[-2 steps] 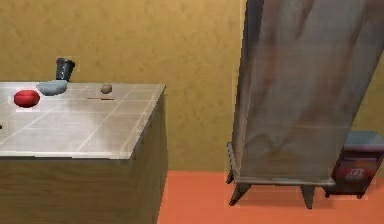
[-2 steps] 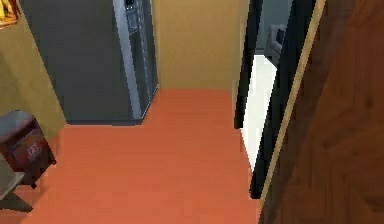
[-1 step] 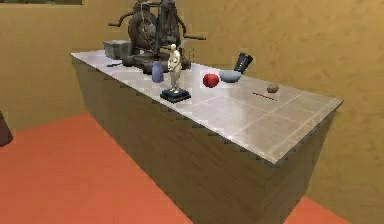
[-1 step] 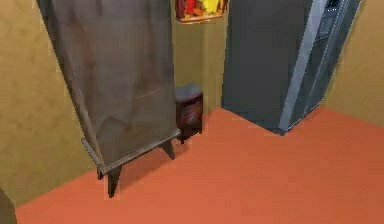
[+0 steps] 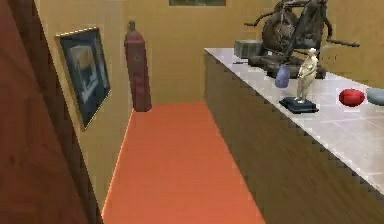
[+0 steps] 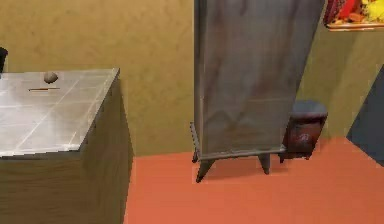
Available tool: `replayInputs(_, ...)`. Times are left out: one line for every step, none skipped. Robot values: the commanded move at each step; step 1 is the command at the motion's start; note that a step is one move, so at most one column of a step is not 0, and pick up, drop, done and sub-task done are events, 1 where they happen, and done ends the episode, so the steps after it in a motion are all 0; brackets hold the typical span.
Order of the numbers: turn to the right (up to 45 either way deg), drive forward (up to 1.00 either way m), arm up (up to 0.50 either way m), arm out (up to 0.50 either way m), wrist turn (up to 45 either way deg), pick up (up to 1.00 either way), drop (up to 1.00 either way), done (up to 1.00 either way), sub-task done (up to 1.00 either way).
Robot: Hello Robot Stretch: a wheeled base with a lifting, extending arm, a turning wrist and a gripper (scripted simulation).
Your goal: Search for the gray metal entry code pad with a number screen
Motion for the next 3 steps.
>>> replayInputs(0.0, 0.90, 0.00, 0.00, 0.0, 0.00, 0.00, 0.00, 0.00)
replayInputs(-21.0, 0.00, 0.00, 0.00, 0.0, 0.00, 0.00, 0.00, 0.00)
replayInputs(0.0, 0.05, 0.00, 0.00, 0.0, 0.00, 0.00, 0.00, 0.00)
